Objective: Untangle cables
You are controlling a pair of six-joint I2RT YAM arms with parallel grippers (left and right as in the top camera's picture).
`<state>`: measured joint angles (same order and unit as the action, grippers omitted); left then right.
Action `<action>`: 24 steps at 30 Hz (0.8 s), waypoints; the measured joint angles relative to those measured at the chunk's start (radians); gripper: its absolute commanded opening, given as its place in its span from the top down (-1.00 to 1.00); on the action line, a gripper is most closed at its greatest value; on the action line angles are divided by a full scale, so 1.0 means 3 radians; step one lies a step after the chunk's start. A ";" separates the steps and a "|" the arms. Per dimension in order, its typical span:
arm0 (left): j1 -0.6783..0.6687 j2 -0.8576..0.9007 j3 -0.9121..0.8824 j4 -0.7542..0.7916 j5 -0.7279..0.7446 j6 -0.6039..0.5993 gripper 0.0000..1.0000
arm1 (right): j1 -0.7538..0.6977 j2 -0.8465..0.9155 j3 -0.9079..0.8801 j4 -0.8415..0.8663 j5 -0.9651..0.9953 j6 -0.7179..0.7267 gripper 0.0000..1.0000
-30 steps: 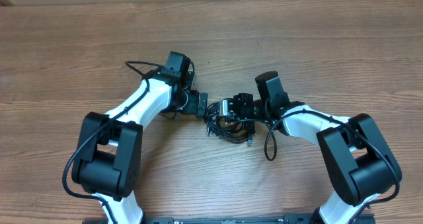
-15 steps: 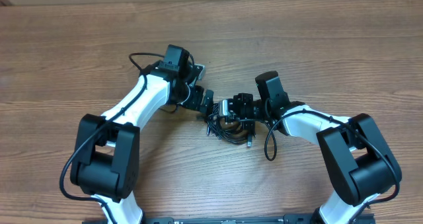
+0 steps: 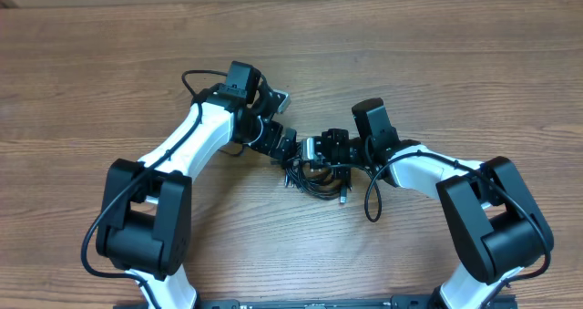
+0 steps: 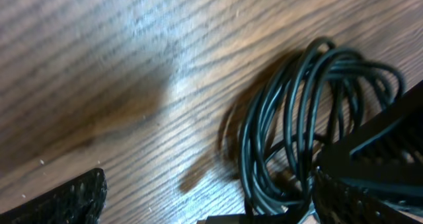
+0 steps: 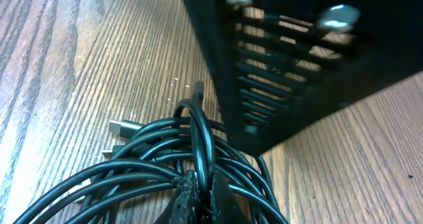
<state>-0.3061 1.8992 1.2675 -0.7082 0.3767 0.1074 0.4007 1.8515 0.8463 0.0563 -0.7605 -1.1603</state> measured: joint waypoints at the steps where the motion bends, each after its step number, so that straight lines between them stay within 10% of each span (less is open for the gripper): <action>1: 0.0000 0.0013 0.0000 -0.0025 -0.0005 0.0005 -0.99 | 0.0000 0.0000 0.0000 0.0003 -0.0003 0.0000 0.92; 24: -0.0051 0.0296 0.0106 -0.0010 -0.0058 0.0017 -0.99 | 0.0003 0.0017 0.0000 0.0008 -0.0080 0.0000 0.92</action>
<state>-0.3214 1.9881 1.2991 -0.7113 0.3592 0.1123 0.4015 1.8565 0.8463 0.0586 -0.7845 -1.1603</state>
